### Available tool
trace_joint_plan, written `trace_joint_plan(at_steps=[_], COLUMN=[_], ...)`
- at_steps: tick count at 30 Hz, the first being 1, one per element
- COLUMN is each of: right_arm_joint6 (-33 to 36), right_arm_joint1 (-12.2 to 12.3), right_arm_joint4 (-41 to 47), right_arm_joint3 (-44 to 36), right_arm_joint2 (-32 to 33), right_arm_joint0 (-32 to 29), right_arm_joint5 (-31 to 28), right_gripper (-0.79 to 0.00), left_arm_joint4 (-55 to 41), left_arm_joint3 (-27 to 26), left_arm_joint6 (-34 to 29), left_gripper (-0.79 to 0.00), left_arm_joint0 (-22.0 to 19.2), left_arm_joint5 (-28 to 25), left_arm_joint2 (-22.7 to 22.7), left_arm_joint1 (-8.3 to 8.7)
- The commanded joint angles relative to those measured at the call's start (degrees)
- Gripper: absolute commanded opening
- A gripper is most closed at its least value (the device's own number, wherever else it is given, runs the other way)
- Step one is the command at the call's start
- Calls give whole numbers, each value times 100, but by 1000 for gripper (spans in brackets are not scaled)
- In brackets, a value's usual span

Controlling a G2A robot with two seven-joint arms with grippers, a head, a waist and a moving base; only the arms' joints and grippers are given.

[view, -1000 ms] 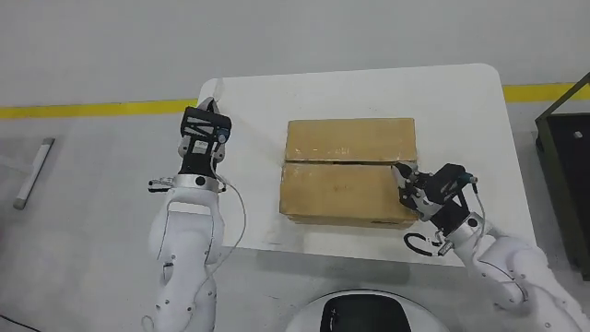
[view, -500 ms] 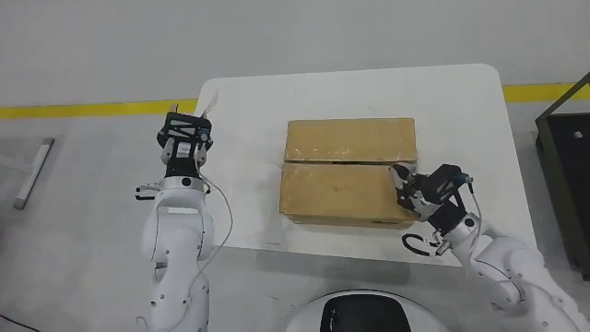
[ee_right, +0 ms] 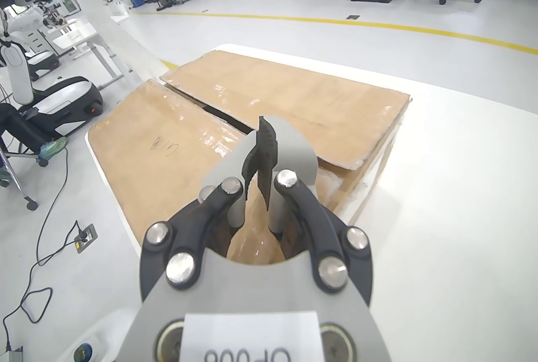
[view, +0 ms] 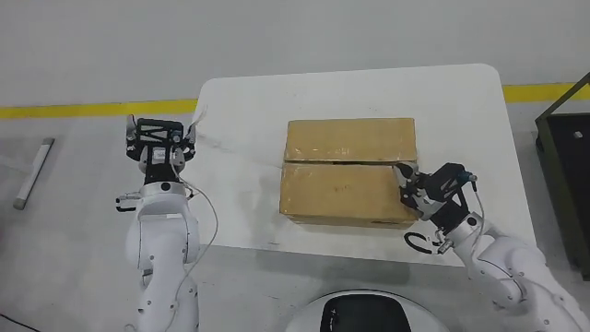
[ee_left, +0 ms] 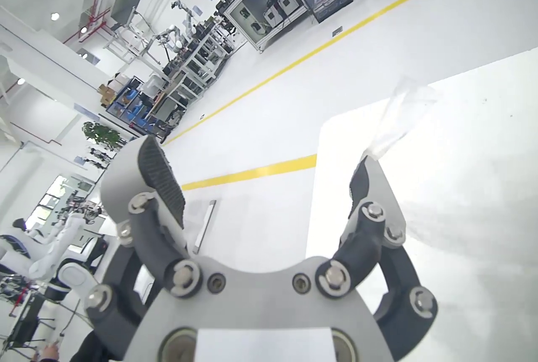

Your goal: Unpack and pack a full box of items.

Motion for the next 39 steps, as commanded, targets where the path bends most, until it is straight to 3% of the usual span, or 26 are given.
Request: trace_joint_plan(at_steps=[1, 19, 24, 32, 39], right_arm_joint6=[34, 63, -70, -267, -508], right_arm_joint1=[1, 22, 31, 89, 124], right_arm_joint4=[22, 98, 242, 322, 349], right_arm_joint3=[21, -44, -229, -642, -644], right_arm_joint2=[-7, -14, 138, 917, 1647], right_arm_joint0=[11, 17, -77, -535, -1164], right_arm_joint5=[52, 238, 341, 432, 479], right_gripper=[-785, -785, -785, -785, -785], left_arm_joint4=[-206, -306, -377, -984, -1130], left_arm_joint3=[-31, -151, -333, -805, -474], left_arm_joint6=[68, 123, 132, -122, -233], left_gripper=[0, 0, 0, 0, 0], left_arm_joint0=[-17, -52, -21, 335, 419], left_arm_joint5=[56, -34, -336, -1115, -1405], left_arm_joint2=[-58, -385, -220, 1109, 2794], left_arm_joint1=[0, 81, 98, 41, -65])
